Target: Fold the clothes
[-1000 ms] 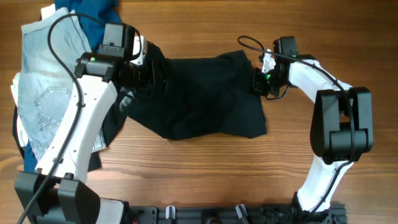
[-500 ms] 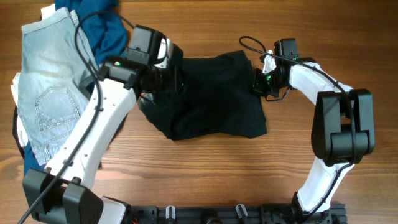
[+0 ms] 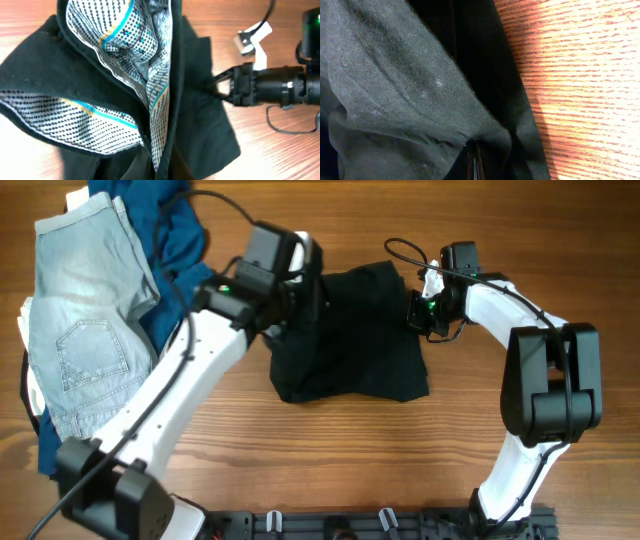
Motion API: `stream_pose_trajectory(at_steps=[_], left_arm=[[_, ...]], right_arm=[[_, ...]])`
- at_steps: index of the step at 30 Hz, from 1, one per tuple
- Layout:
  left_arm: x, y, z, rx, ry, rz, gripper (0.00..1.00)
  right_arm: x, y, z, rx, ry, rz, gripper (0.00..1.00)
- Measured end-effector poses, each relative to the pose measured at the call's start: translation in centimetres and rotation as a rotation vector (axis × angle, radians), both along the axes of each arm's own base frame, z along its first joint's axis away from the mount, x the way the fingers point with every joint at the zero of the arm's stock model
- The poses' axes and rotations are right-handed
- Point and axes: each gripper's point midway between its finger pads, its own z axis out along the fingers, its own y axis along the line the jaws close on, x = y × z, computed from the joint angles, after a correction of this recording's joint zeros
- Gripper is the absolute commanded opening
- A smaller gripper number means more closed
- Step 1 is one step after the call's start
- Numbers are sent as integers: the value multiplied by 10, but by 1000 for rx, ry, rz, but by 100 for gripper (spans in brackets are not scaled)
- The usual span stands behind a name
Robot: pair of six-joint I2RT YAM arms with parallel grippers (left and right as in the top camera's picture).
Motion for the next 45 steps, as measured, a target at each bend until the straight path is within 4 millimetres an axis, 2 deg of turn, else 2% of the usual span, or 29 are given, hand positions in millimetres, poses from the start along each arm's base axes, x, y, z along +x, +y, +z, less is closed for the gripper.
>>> stream_pose_trajectory(at_steps=[1, 9, 12, 18, 19, 20, 21, 22, 23, 24, 26, 27, 30, 31, 32, 33, 35, 37, 39, 44, 45], left_arm=[[2, -14, -7, -13, 1, -9, 4], [10, -76, -39, -94, 15, -20, 4], [10, -94, -58, -106, 31, -25, 5], [8, -111, -79, -107, 48, -41, 8], [8, -111, -79, -107, 50, -40, 14], [8, -112, -79, -108, 49, -41, 24], [8, -112, -79, -110, 48, -41, 39], [9, -113, -78, -115, 45, -39, 99], [9, -115, -78, -121, 45, -41, 100], [8, -116, -77, -122, 44, -44, 100], [7, -117, -77, -122, 44, -45, 100], [7, -117, -77, -124, 45, -47, 100], [7, -118, -76, -128, 43, -47, 100], [8, -119, -76, -130, 41, -47, 100], [8, -118, -76, -130, 40, -46, 100], [9, -117, -76, -128, 43, -43, 100], [7, -108, -77, -105, 69, -32, 100], [5, -84, -71, -64, 117, -3, 100], [8, -53, -49, -51, 122, 44, 100], [23, 70, 57, -106, -19, 293, 100], [23, 90, 70, -111, -43, 338, 100]], right_arm=[[0, 0, 0, 0, 1, -2, 4], [1, 0, 0, 1, -1, -2, 4], [0, 0, 0, 1, -1, -2, 4], [3, -1, 1, 9, -9, -7, 4], [3, -2, 2, 20, -8, -10, 4], [3, -3, 3, 27, -5, -13, 4], [3, -5, 3, 33, 0, -18, 4], [3, -9, 6, 43, 9, -28, 4], [6, -17, 10, 54, 14, -48, 9], [9, -25, 17, 62, 13, -69, 16], [15, -38, 35, 66, -13, -94, 39], [21, -49, 58, 69, -61, -118, 49], [35, -75, 133, 65, -248, -161, 69], [35, -79, 148, 65, -279, -169, 74], [35, -80, 153, 61, -291, -167, 80], [30, -83, 178, 58, -340, -162, 87], [22, -77, 177, 53, -323, -131, 99], [13, -66, 161, 50, -269, -79, 100], [5, -53, 141, 47, -217, -20, 100], [-9, -19, 88, -12, -101, 105, 100], [-10, -15, 79, -46, -88, 122, 100]])
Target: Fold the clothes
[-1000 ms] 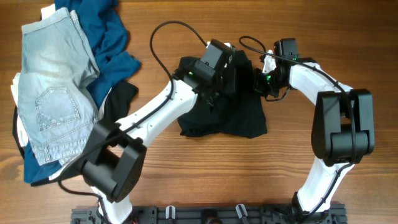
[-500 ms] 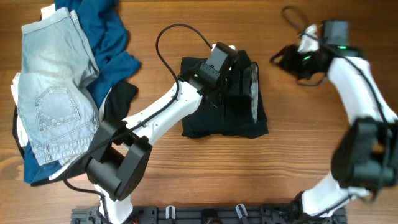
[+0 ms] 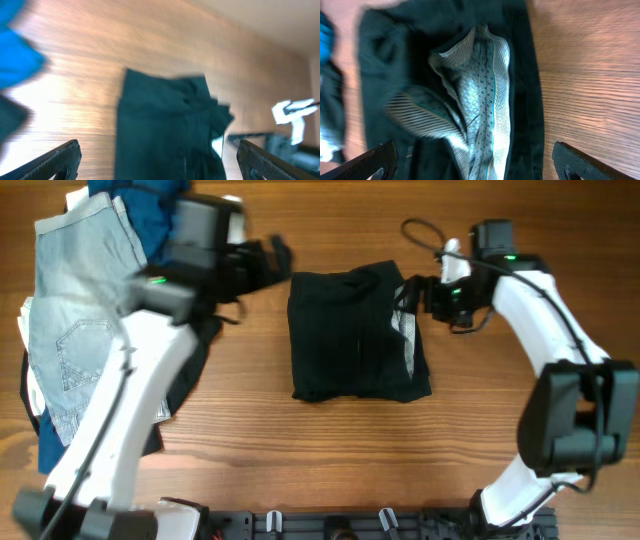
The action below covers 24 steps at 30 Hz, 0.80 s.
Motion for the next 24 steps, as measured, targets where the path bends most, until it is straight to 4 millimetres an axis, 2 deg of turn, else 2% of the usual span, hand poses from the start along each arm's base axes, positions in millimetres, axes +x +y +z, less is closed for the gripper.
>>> stream_pose_trajectory(at_steps=[1, 2, 5, 10, 15, 17, 20, 24], left_arm=[[-2, 22, 9, 1, -10, 50, 100], [-3, 33, 10, 6, -4, 77, 100], [-6, 58, -4, 22, 64, 136, 100], [-6, 63, -11, 41, 86, 133, 100], [-6, 63, -11, 43, 86, 131, 100], [-6, 63, -12, 43, 87, 131, 100], [-5, 61, -14, 44, 91, 127, 100], [-4, 59, -22, 49, 116, 122, 100]], right_arm=[[0, 5, -10, -43, 10, 12, 100], [-2, 8, -18, -83, 24, 14, 100], [-3, 14, -39, -177, 45, 26, 100], [1, 15, -70, -242, 73, 16, 100], [6, 10, -71, -278, 54, 2, 100], [6, 9, -71, -286, 52, 1, 97], [5, 9, -72, -290, 55, 4, 75], [2, 25, -72, -205, 67, 42, 31]])
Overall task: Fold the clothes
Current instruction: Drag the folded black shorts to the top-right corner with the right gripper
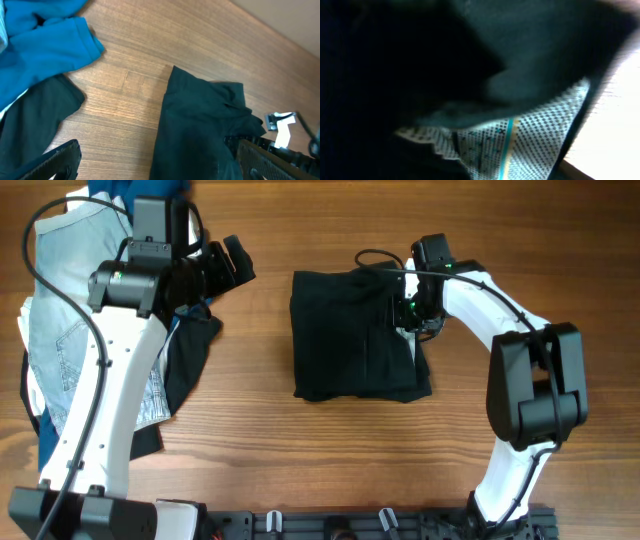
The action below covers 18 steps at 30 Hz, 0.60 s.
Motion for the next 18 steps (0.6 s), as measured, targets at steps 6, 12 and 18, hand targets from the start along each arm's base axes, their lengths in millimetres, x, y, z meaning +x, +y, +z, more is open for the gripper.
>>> stream_pose_trajectory(at_steps=[6, 12, 18], left_arm=[[4, -1, -31, 13, 94, -1, 100], [8, -1, -51, 20, 145, -1, 100], [8, -1, -52, 21, 148, -1, 100]], right_arm=[[14, 32, 4, 189, -22, -37, 4], [63, 18, 16, 293, -132, -293, 4], [113, -100, 20, 233, -254, -855, 19]])
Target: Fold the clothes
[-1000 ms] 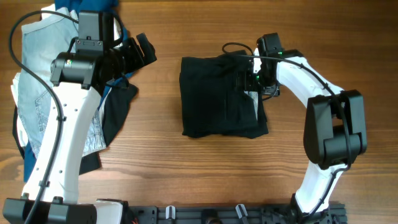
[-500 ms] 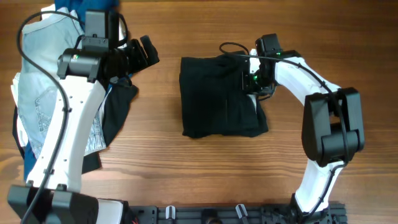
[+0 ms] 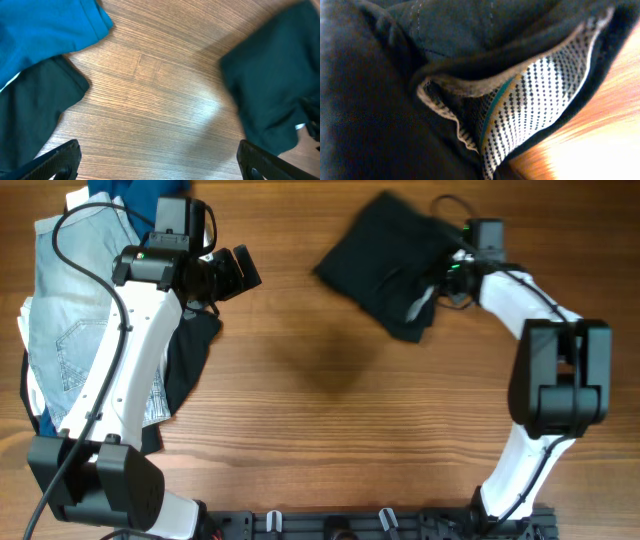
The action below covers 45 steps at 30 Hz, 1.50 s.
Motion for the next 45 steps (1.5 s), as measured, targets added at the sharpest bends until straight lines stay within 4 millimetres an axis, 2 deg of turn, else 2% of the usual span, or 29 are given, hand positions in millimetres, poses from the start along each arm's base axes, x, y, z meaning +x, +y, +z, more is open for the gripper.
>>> stream_pose_trajectory(at_steps=[1, 2, 4, 7, 10, 12, 16, 17, 19, 20, 23, 24, 26, 28, 30, 32, 33, 34, 35, 39, 43, 45], left_arm=[[0, 0, 0, 0, 0, 0, 100], [0, 0, 0, 0, 0, 0, 100], [0, 0, 0, 0, 0, 0, 100], [1, 0, 0, -1, -5, 0, 100], [3, -1, 2, -2, -15, 0, 100], [5, -1, 3, -3, -24, 0, 100], [8, -1, 4, -5, -37, 0, 100], [8, -1, 4, -5, -37, 0, 100], [8, -1, 4, -5, -38, 0, 100], [8, -1, 4, -5, -39, 0, 100], [10, -1, 5, -6, -44, 0, 100], [10, -1, 5, -7, -45, 0, 100], [10, -1, 5, -7, -48, 0, 100], [11, -1, 5, -7, -48, 0, 100], [11, -1, 5, -7, -48, 0, 100], [11, -2, 6, -7, -49, 0, 100], [11, -2, 5, -7, -48, 0, 100], [11, -1, 6, -7, -50, 0, 100], [11, -1, 6, -7, -49, 0, 100], [11, -1, 6, -7, -49, 0, 100], [11, -1, 6, -7, -49, 0, 100], [11, -1, 6, -7, -50, 0, 100]], right_arm=[[1, -29, -2, -11, 13, -149, 19], [0, -47, -2, 5, 20, -269, 18], [2, -96, 2, -46, -14, -466, 17], [10, -143, 7, -65, -103, -629, 16], [16, -167, -5, -66, -145, -704, 15], [19, -172, -18, -67, -152, -726, 17], [30, -176, -19, -65, -208, -740, 22], [31, -176, -19, -64, -212, -742, 31], [34, -177, -15, -63, -225, -744, 94], [36, -177, -13, -65, -236, -735, 100], [51, -173, 5, -116, -296, -629, 100], [50, -170, 7, -149, -288, -584, 100], [45, -169, 8, -194, -255, -524, 100], [31, -166, 15, -232, -206, -474, 100], [23, -164, 51, -270, -221, -433, 100], [17, -162, 106, -307, -289, -401, 100], [13, -161, 123, -317, -308, -394, 100], [2, -159, 158, -335, -343, -378, 100], [-5, -157, 176, -342, -362, -373, 100], [-25, -134, 229, -400, -433, -181, 100], [-59, -91, 271, -439, -503, 122, 100], [-84, -58, 296, -447, -578, 325, 100]])
